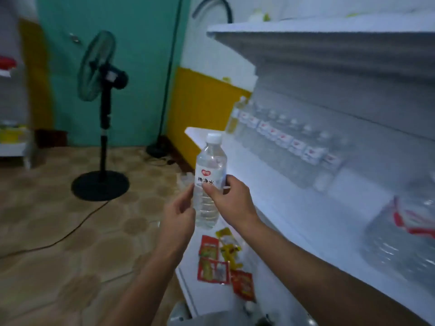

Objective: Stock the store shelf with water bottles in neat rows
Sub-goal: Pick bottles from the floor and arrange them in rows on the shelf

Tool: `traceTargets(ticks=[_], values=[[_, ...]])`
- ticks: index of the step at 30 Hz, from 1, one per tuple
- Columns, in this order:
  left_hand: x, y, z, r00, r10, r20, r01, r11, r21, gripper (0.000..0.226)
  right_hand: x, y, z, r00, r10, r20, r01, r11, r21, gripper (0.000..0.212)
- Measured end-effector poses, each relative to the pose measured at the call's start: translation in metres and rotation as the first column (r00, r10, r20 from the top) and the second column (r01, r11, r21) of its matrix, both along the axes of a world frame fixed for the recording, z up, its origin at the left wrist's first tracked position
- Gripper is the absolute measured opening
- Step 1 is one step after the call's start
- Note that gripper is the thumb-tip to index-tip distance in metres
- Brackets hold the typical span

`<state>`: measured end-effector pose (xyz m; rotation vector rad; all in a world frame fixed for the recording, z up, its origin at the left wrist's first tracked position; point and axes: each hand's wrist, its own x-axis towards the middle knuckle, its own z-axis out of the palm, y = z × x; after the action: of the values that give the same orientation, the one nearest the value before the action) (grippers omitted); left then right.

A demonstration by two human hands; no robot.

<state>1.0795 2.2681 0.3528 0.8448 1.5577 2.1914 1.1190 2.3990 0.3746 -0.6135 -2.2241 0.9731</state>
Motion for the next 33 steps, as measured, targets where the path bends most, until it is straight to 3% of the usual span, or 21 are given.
traceTargets(ticks=[6, 11, 16, 21, 25, 33], values=[[0.093, 0.048, 0.044, 0.950, -0.280, -0.138, 0.289, 0.956, 0.043, 0.057, 0.136, 0.023, 0.055, 0.937, -0.326, -0.126, 0.329, 0.944, 0.009, 0.038], [0.171, 0.085, 0.041, 0.885, -0.430, -0.175, 0.432, 0.901, -0.032, 0.070, 0.242, 0.019, 0.061, 0.837, -0.517, -0.178, 0.522, 0.852, -0.022, 0.037], [0.232, 0.096, 0.031, 0.756, -0.594, -0.275, 0.579, 0.803, -0.141, 0.072, 0.319, 0.018, 0.047, 0.719, -0.677, -0.158, 0.677, 0.734, -0.060, 0.032], [0.258, 0.109, 0.025, 0.635, -0.673, -0.379, 0.627, 0.736, -0.257, 0.072, 0.357, 0.022, 0.027, 0.637, -0.748, -0.185, 0.747, 0.659, -0.091, 0.036], [0.263, 0.111, 0.030, 0.659, -0.675, -0.333, 0.643, 0.735, -0.217, 0.070, 0.355, 0.025, 0.028, 0.630, -0.745, -0.217, 0.742, 0.661, -0.115, 0.037], [0.223, 0.110, 0.048, 0.742, -0.588, -0.322, 0.576, 0.805, -0.142, 0.074, 0.305, 0.041, 0.049, 0.702, -0.666, -0.255, 0.666, 0.739, -0.098, 0.038]])
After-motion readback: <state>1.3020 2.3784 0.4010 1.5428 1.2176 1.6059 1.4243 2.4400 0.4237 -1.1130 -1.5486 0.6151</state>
